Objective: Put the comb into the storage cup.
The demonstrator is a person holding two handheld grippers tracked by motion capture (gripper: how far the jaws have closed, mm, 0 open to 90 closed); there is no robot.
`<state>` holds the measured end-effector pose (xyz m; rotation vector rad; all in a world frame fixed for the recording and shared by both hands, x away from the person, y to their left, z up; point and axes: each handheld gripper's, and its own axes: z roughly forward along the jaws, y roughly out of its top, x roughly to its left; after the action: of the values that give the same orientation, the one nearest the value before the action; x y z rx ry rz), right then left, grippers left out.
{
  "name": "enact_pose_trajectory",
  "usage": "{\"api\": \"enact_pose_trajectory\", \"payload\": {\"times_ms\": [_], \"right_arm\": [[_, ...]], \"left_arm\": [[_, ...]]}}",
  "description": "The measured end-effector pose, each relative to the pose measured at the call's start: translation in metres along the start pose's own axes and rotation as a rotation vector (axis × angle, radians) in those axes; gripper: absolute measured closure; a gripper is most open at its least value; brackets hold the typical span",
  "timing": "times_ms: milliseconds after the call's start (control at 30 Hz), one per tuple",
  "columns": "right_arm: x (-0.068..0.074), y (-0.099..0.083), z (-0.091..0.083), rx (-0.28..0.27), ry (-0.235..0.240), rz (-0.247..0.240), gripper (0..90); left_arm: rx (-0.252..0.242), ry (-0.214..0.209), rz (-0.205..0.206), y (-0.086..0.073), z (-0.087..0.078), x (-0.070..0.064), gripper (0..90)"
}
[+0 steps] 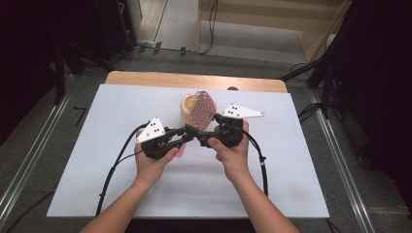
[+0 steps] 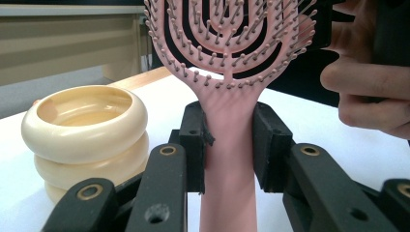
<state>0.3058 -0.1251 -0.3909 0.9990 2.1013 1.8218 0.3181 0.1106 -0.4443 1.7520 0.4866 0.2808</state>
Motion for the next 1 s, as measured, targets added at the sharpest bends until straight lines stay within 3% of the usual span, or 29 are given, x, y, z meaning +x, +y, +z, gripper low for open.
{"api": "enact_pose_trajectory", "payload": {"times_ms": [233,367,467,533,700,833,1000], "right_arm": [[0.0000,-0.0018,0.0023,0.007,-0.059,0.006,33.5],[-0.0034,-0.0041,0.0033,0.023,-0.105,0.037,51.0],[-0.0089,-0.0055,0.0041,0.023,-0.077,0.081,53.3],[-0.0094,-0.0057,0.0046,0.021,-0.071,0.084,55.0],[-0.0075,-0.0053,0.0059,0.014,-0.033,0.062,61.5],[-0.0016,-0.0054,0.0091,0.033,-0.041,-0.006,61.8],[-0.0001,-0.0045,0.0094,0.024,-0.027,-0.033,61.8]], "left_arm": [[0.005,0.017,0.000,-0.0028,0.0010,-0.0001,70.0],[0.016,0.026,0.005,-0.0048,0.0016,0.0012,70.0],[0.020,0.032,0.006,-0.0054,0.0021,0.0015,70.0],[0.021,0.029,0.006,-0.0060,0.0027,0.0017,69.9],[0.029,0.010,-0.018,-0.0081,0.0058,0.0025,69.2],[0.035,-0.002,-0.045,-0.0081,0.0051,0.0061,65.5],[0.020,-0.001,-0.057,-0.0073,0.0028,0.0079,59.6]]}}
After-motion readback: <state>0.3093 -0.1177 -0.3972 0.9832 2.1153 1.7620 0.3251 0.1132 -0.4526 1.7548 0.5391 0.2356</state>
